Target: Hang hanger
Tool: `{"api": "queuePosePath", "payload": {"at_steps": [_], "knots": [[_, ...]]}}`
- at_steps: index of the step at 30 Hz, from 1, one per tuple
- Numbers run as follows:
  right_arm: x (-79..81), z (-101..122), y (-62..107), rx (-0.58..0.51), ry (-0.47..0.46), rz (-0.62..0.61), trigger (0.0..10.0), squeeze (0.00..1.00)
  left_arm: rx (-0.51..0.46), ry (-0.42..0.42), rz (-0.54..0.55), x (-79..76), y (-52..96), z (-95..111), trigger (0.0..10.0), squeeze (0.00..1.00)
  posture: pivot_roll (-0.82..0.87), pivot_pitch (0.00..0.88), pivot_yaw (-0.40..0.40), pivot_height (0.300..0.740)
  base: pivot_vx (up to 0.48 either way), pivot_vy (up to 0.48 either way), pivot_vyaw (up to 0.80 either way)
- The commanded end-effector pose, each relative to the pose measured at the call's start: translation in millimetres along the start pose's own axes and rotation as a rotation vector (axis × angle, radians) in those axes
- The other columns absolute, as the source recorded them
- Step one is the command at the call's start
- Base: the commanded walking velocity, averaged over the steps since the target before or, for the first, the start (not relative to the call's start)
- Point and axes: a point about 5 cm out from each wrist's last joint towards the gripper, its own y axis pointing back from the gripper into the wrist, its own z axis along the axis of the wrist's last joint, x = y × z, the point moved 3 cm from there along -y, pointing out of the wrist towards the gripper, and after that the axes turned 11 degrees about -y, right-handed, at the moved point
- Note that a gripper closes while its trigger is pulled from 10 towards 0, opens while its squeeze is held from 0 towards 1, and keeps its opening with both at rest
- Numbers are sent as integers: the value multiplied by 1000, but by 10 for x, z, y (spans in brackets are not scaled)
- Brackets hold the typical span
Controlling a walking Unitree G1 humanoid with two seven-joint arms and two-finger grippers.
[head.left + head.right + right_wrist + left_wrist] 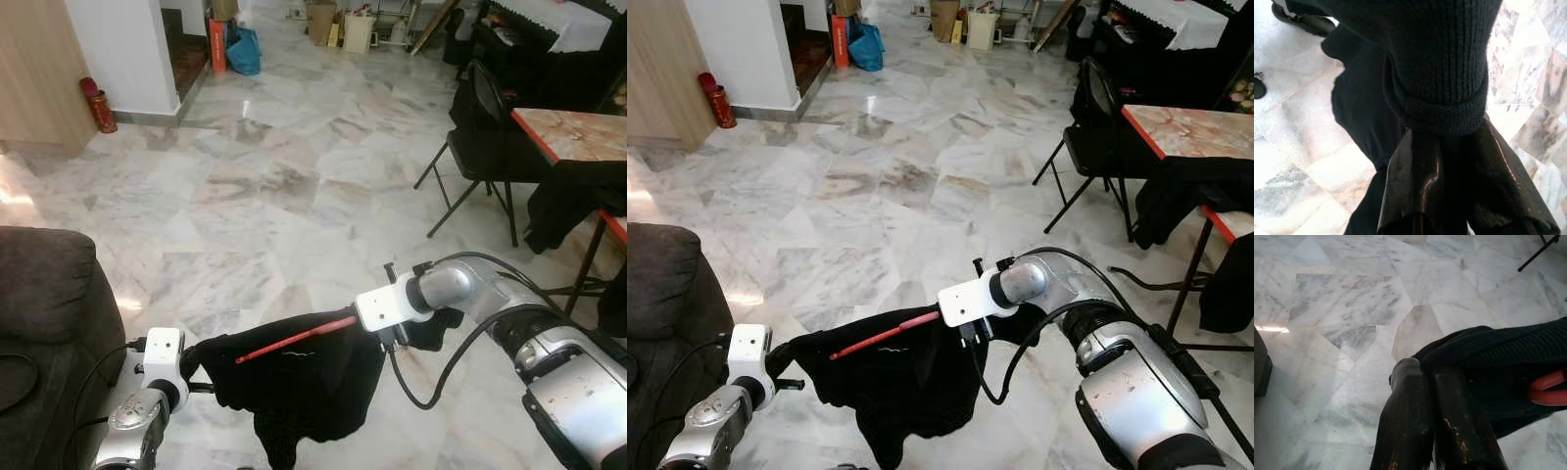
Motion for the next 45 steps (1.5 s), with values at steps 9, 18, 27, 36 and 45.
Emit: {"api": "queuePosePath", "payload": {"at_steps": [9, 18, 27, 36, 45], "knots": [[-29, -117, -1, 131, 70, -30, 10000, 0, 0, 3, 21, 58, 11, 16, 0, 0, 186, 0, -69, 732, 0, 0, 0], [-163, 25, -127, 95, 3, -198, 10000, 0, -33, 23, -36, -32, -2, 74, 0, 0, 187, 0, -73, 732, 0, 0, 0], [-270, 250, -196, -43, -192, -280, 10000, 0, -38, 26, -68, -90, -9, 89, 0, 0, 185, 0, -74, 732, 0, 0, 0], [-146, 241, -218, -25, -136, -166, 10000, 0, -22, -4, -75, -92, 12, 44, 0, 0, 184, 0, -75, 732, 0, 0, 0], [56, 143, -296, 60, -101, -65, 10000, 0, -80, 14, -13, 8, -21, 210, 0, 0, 187, 0, -73, 732, 0, 0, 0]]}}
